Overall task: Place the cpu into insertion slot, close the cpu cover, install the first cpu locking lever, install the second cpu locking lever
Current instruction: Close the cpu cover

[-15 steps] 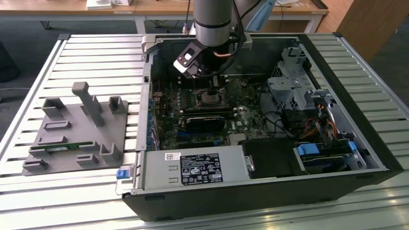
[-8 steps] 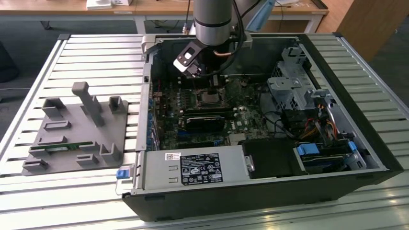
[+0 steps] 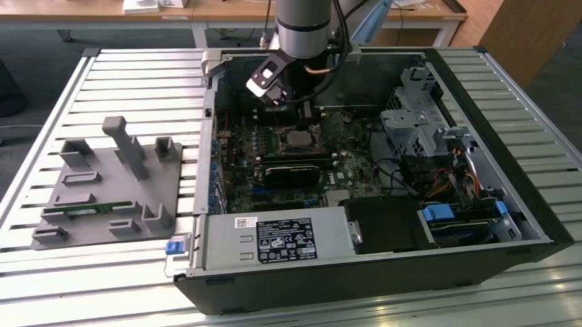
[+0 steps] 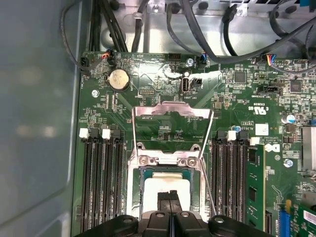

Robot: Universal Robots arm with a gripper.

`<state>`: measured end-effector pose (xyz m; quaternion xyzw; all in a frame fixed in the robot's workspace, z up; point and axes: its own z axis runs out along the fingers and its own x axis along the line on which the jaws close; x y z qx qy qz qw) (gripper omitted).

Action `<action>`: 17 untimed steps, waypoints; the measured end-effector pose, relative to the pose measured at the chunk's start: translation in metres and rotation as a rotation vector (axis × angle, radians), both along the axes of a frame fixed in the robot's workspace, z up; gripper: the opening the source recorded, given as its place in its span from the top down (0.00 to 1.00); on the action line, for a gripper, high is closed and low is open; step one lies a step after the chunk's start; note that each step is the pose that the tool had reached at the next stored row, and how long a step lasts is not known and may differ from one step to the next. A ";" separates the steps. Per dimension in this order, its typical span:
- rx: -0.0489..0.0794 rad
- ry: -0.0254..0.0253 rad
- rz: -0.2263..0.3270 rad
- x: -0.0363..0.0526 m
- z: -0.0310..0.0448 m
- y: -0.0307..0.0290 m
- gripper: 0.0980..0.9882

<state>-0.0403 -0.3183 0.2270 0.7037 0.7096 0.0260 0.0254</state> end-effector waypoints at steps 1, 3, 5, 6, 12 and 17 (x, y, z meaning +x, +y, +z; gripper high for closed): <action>0.000 0.0000 0.000 0.0000 0.0018 0.0000 0.99; 0.000 0.0003 0.000 0.0000 0.0053 0.0000 0.99; 0.000 0.0003 0.000 0.0000 0.0089 0.0000 0.99; 0.000 0.0003 0.000 0.0000 0.0104 0.0000 0.99; 0.000 0.0031 0.000 0.0000 0.0182 0.0000 0.99; 0.006 0.0032 0.000 0.0003 0.0187 0.0000 0.99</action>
